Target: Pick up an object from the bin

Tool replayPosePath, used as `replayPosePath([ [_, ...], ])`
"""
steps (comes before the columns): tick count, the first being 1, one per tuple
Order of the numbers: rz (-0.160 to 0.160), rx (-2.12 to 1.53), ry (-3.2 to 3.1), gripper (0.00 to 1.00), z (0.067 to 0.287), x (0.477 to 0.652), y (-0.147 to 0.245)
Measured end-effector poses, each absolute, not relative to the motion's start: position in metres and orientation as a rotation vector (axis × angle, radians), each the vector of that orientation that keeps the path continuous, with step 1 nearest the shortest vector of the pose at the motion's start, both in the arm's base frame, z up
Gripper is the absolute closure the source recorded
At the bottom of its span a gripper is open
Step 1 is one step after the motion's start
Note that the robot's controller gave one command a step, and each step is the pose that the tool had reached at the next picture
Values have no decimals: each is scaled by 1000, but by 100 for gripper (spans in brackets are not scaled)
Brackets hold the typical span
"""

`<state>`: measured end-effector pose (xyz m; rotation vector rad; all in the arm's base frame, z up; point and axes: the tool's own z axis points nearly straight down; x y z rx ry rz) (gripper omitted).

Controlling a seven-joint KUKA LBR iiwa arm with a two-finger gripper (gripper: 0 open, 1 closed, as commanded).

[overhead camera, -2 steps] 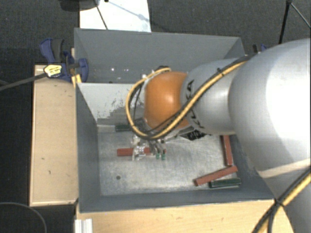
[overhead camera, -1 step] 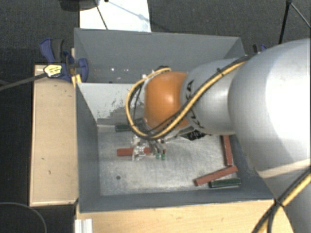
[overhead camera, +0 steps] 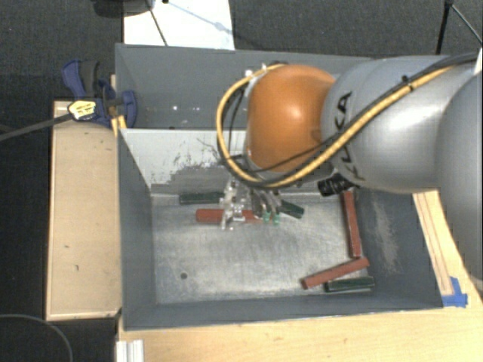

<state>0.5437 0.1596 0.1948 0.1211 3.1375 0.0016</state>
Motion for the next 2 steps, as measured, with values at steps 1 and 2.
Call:
replayPosePath([
  [1,2,124,3138,100,195,544,160],
  [2,1,123,3140,100,230,547,161],
])
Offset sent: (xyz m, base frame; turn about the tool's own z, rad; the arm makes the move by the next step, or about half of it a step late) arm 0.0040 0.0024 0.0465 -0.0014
